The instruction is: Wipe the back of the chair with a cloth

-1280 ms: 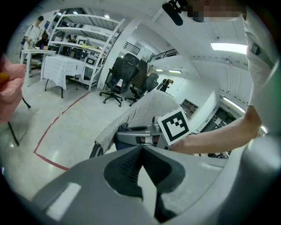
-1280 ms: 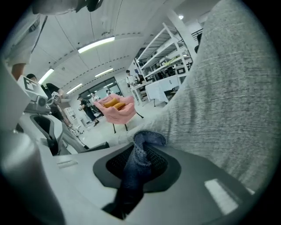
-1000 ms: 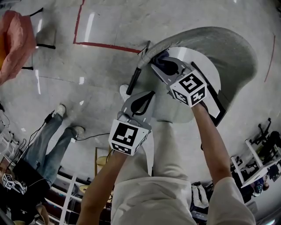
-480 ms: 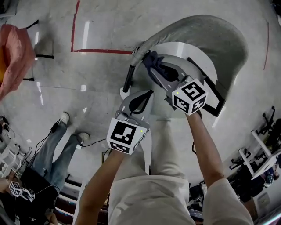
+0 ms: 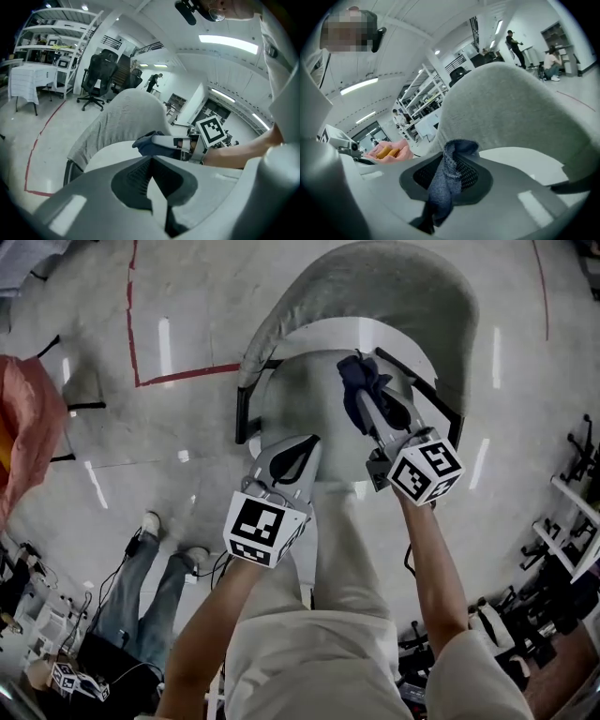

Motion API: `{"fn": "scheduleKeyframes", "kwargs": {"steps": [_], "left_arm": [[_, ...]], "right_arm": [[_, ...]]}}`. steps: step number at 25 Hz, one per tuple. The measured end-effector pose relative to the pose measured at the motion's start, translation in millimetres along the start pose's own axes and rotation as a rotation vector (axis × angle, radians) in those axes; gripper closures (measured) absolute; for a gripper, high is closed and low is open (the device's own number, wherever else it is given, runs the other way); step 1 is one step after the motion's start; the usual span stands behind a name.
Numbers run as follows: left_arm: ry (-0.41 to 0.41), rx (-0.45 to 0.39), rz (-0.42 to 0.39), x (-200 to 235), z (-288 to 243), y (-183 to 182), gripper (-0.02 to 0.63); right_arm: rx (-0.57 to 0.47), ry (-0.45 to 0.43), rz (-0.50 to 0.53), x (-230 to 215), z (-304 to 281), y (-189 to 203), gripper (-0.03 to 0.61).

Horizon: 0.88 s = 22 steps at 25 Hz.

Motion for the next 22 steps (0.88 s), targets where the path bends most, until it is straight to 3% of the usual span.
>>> {"fn": "scheduleKeyframes", "kwargs": {"steps": [12,22], "left_arm": [[0.166,0.054,-0.15,-43.5,-37.9,-22.6,0.613],[0.24,0.082,-0.183,-67.2,-61.4,-29.0,0.613]], "right_arm": [[-0.319,0.293,-0.235,-46.5,92.0,-16.1,0.505],[-0.411,0.58,-0.401,-96.9,139.1,-5.7,0.505]]}}
Point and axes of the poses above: the fingertips, and each gripper's own axes: z backward along the fingers, x to its left, y out of its underside, the point moved 6 cm from there along z, backward along the fingers, and after that the axes turned 10 degrees about -z, right-handed, at the moved point
